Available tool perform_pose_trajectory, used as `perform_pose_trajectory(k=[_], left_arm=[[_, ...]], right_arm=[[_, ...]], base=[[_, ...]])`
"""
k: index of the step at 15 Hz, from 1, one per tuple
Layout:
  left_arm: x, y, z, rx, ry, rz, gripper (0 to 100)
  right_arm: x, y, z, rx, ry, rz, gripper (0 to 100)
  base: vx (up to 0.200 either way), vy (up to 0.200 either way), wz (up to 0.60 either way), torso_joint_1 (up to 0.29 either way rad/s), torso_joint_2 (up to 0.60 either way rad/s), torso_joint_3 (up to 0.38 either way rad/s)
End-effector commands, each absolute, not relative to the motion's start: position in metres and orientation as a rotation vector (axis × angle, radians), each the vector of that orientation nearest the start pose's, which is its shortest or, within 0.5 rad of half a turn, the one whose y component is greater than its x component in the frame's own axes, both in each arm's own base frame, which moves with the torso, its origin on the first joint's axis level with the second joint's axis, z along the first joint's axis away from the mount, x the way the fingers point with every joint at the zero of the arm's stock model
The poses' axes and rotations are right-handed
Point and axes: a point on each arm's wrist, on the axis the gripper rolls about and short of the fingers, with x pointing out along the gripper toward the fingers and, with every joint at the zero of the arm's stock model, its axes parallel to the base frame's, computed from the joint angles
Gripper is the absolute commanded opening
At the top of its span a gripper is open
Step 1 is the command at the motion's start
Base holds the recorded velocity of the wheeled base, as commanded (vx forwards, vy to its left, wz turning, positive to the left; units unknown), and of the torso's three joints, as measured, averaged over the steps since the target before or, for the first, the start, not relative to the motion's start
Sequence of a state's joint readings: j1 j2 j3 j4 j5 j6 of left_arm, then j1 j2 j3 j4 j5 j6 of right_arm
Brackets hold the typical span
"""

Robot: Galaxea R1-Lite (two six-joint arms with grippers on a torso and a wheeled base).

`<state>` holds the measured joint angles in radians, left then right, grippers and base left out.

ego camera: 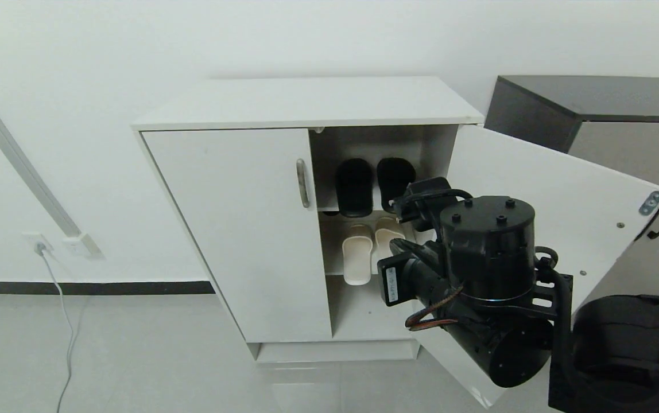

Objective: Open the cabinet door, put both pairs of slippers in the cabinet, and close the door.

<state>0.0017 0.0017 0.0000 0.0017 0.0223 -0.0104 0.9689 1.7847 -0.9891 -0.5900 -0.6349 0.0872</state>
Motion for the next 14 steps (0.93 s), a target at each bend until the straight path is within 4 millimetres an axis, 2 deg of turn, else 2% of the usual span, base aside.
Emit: perform_pose_trajectory(k=[1, 14], left_arm=[[-0.0227, 0.0005, 0.0754, -0.011, 0.003, 0.026, 0], [-0.0227, 0.0005, 0.0754, -0.011, 0.003, 0.025, 0]], right_arm=[[0.2012, 0.2696, 0.2010, -0.062, 0.158, 0.326, 0], [0.2008, 0.2691, 0.2007, -0.063, 0.159, 0.326, 0]], base=[[0.000, 0.000, 0.00, 0.139, -0.48, -0.330], [0.000, 0.000, 0.00, 0.195, -0.51, -0.317]])
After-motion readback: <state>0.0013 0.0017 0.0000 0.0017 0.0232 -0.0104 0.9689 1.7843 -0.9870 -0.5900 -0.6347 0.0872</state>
